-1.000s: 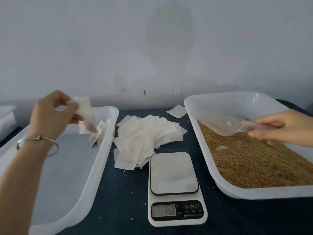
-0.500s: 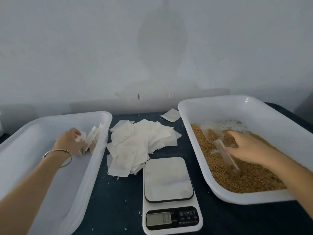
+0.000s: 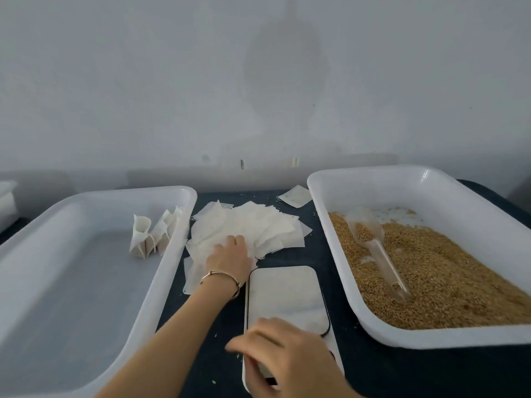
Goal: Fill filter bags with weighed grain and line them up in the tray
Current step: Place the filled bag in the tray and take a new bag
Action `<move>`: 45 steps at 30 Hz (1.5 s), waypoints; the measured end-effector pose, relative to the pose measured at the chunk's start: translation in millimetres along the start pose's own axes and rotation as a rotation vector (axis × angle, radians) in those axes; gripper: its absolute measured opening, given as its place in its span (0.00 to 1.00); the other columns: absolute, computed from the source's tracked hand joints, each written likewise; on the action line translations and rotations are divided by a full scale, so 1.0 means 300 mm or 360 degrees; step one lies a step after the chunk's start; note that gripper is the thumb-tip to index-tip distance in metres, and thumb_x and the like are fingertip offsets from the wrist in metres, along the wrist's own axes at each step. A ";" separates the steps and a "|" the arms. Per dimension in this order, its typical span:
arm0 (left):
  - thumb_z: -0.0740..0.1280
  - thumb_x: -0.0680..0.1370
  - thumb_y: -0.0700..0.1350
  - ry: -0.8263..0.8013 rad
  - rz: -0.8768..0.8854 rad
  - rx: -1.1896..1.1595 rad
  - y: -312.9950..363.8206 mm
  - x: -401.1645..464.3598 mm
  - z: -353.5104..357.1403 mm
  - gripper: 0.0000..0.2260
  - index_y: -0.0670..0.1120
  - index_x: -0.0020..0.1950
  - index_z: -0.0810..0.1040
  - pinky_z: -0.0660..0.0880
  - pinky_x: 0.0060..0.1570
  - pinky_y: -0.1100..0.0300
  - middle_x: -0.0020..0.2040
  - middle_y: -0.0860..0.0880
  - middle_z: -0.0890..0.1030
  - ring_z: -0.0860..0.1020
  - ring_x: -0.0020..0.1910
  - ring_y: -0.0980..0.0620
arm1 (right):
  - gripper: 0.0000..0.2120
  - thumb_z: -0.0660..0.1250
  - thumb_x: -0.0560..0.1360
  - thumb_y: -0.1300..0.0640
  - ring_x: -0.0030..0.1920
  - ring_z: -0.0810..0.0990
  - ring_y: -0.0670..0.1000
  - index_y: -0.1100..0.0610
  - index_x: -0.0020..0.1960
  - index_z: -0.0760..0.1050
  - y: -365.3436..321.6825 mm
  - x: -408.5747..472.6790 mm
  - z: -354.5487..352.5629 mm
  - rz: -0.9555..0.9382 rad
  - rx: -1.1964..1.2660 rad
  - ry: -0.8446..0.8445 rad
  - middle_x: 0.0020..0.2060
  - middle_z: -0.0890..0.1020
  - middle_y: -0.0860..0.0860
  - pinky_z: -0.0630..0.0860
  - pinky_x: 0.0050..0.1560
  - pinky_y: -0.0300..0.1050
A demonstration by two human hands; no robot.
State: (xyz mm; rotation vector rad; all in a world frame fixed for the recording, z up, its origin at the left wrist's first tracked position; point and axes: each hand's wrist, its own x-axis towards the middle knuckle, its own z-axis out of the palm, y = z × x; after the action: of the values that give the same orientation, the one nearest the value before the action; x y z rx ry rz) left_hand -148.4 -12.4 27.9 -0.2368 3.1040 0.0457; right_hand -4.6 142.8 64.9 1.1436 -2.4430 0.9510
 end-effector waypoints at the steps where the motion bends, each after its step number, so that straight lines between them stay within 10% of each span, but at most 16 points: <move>1: 0.57 0.80 0.43 0.0028 0.0002 0.0013 -0.009 0.003 0.008 0.12 0.43 0.64 0.64 0.68 0.47 0.54 0.62 0.46 0.69 0.72 0.58 0.44 | 0.11 0.69 0.67 0.57 0.35 0.77 0.40 0.44 0.45 0.82 0.000 -0.004 0.018 0.0034 0.0021 0.0003 0.36 0.78 0.42 0.75 0.32 0.33; 12: 0.65 0.78 0.43 0.0840 0.0018 -0.0711 -0.084 -0.052 -0.105 0.08 0.41 0.42 0.81 0.69 0.39 0.55 0.45 0.48 0.73 0.73 0.47 0.46 | 0.21 0.64 0.76 0.60 0.54 0.72 0.38 0.44 0.66 0.68 0.162 0.117 0.053 0.0723 0.0662 0.0174 0.54 0.72 0.40 0.75 0.49 0.32; 18: 0.71 0.73 0.49 0.0668 0.0039 -0.0921 -0.076 -0.074 -0.114 0.23 0.47 0.28 0.59 0.57 0.27 0.59 0.26 0.51 0.63 0.61 0.27 0.52 | 0.21 0.63 0.76 0.59 0.55 0.73 0.38 0.46 0.66 0.68 0.204 0.166 0.048 0.0963 0.0784 0.0199 0.54 0.72 0.42 0.76 0.42 0.31; 27: 0.65 0.78 0.43 0.1008 -0.0028 -0.1518 -0.045 -0.175 -0.150 0.22 0.47 0.28 0.59 0.61 0.28 0.69 0.26 0.53 0.61 0.59 0.26 0.56 | 0.23 0.61 0.78 0.50 0.58 0.73 0.40 0.43 0.71 0.60 0.184 0.160 0.052 0.1172 0.1107 0.0194 0.61 0.71 0.43 0.77 0.58 0.47; 32: 0.73 0.67 0.54 0.0431 -0.0144 -0.2723 0.006 -0.342 -0.138 0.14 0.45 0.31 0.76 0.73 0.38 0.58 0.32 0.45 0.75 0.74 0.33 0.47 | 0.23 0.65 0.72 0.42 0.52 0.82 0.45 0.41 0.65 0.65 0.135 0.144 0.000 0.1070 0.1762 0.0223 0.52 0.82 0.44 0.81 0.48 0.42; 37: 0.69 0.69 0.59 0.0174 -0.0143 -0.2931 0.040 -0.444 -0.098 0.32 0.27 0.49 0.73 0.72 0.53 0.42 0.46 0.33 0.77 0.74 0.44 0.40 | 0.24 0.70 0.72 0.48 0.47 0.83 0.45 0.43 0.65 0.69 0.098 0.097 -0.006 0.1102 0.1726 0.0286 0.47 0.82 0.48 0.79 0.42 0.38; 40: 0.67 0.70 0.54 0.0119 -0.0136 -0.2957 0.050 -0.469 -0.106 0.23 0.32 0.47 0.80 0.72 0.57 0.38 0.50 0.26 0.76 0.78 0.47 0.36 | 0.26 0.67 0.69 0.36 0.53 0.82 0.47 0.42 0.65 0.70 0.092 0.075 -0.014 0.1275 0.1945 0.0124 0.54 0.81 0.48 0.80 0.47 0.44; 45: 0.69 0.68 0.55 0.0220 -0.0116 -0.2894 0.041 -0.501 -0.085 0.18 0.40 0.45 0.84 0.75 0.46 0.46 0.45 0.31 0.79 0.78 0.42 0.44 | 0.15 0.70 0.70 0.50 0.49 0.83 0.51 0.52 0.56 0.80 0.090 0.019 -0.021 0.1302 0.2076 0.0265 0.48 0.84 0.52 0.80 0.44 0.43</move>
State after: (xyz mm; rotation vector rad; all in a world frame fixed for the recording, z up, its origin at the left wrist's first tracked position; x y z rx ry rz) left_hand -2.6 21.7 58.4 -0.3043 2.0194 2.6721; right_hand -28.9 156.5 60.4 0.1018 -1.9622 2.9274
